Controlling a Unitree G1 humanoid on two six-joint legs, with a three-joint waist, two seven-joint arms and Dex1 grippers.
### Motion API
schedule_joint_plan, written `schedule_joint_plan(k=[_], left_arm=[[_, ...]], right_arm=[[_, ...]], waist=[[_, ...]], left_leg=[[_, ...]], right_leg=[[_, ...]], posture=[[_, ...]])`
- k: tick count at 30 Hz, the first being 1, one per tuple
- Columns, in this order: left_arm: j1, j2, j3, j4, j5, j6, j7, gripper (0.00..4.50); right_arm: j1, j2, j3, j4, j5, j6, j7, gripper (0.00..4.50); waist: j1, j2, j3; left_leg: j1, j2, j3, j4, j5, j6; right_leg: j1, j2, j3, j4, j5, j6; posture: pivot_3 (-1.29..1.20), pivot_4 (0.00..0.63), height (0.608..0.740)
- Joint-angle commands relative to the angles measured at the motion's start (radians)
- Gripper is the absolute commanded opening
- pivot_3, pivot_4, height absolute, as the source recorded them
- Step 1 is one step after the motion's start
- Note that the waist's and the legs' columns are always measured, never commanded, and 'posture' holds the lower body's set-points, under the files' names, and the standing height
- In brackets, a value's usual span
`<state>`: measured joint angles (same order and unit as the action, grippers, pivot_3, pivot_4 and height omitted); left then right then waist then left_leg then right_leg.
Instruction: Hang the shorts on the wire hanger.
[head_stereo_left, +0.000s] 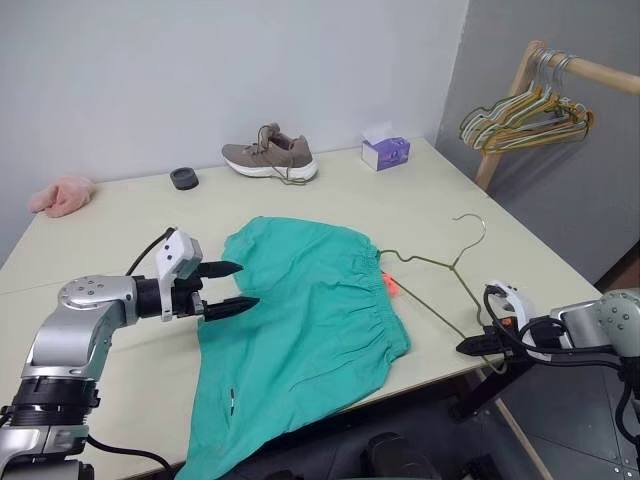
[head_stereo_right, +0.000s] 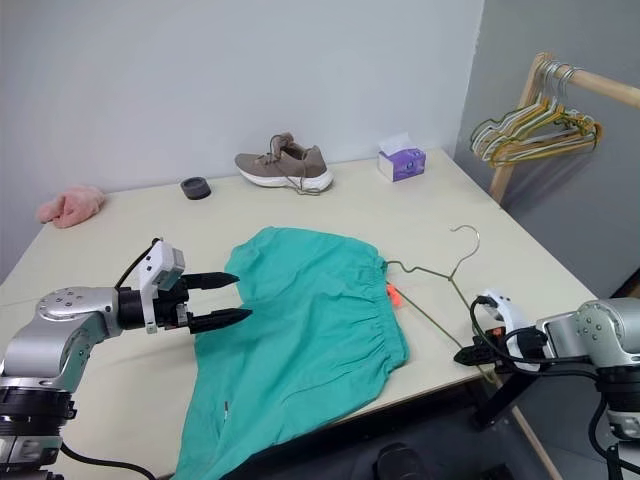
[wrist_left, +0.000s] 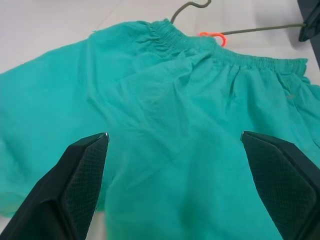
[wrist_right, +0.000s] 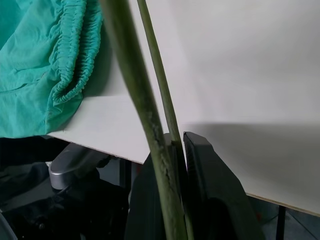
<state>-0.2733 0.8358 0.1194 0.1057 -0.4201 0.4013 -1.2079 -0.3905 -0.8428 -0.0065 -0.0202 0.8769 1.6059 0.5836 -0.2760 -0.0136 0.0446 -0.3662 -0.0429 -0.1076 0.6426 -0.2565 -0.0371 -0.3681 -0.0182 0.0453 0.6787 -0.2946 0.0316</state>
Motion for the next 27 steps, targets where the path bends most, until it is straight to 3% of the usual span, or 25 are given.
schedule_joint_plan(k=[1,10,17,27], left_arm=[[-0.015,0.016,0.037,0.009,-0.001,-0.021,0.014,4.48],[-0.013,0.023,0.041,0.008,-0.003,-0.021,0.020,4.48],[-0.006,0.017,0.047,-0.001,-0.007,-0.021,0.032,4.48],[-0.001,0.010,0.051,-0.011,-0.012,-0.025,0.053,4.48]], right_arm=[[-0.044,0.007,0.036,-0.021,-0.020,-0.019,0.033,0.00],[-0.171,0.147,0.021,0.141,-0.085,0.002,0.017,0.00],[-0.232,0.281,-0.064,0.228,-0.085,0.008,-0.076,0.00],[-0.173,0.200,0.073,0.143,0.007,0.008,-0.064,0.00]], waist=[[0.000,0.000,0.000],[0.000,0.000,0.000],[0.004,0.001,0.001],[0.017,0.002,0.001]], left_leg=[[0.000,0.000,0.000,0.000,0.000,0.000],[-0.001,0.000,0.000,0.000,0.000,0.000],[-0.001,0.000,-0.001,0.000,0.000,0.000],[-0.001,0.000,-0.001,0.000,0.000,0.000]], right_leg=[[0.000,0.000,0.000,0.000,0.000,0.000],[-0.001,0.000,0.000,0.000,0.000,0.000],[-0.001,0.000,0.000,0.001,0.000,0.000],[-0.001,0.000,0.000,0.001,0.000,0.000]], posture=[[-0.32,0.000,0.740],[-0.32,0.000,0.740],[-0.29,0.000,0.740],[-0.27,0.000,0.740]])
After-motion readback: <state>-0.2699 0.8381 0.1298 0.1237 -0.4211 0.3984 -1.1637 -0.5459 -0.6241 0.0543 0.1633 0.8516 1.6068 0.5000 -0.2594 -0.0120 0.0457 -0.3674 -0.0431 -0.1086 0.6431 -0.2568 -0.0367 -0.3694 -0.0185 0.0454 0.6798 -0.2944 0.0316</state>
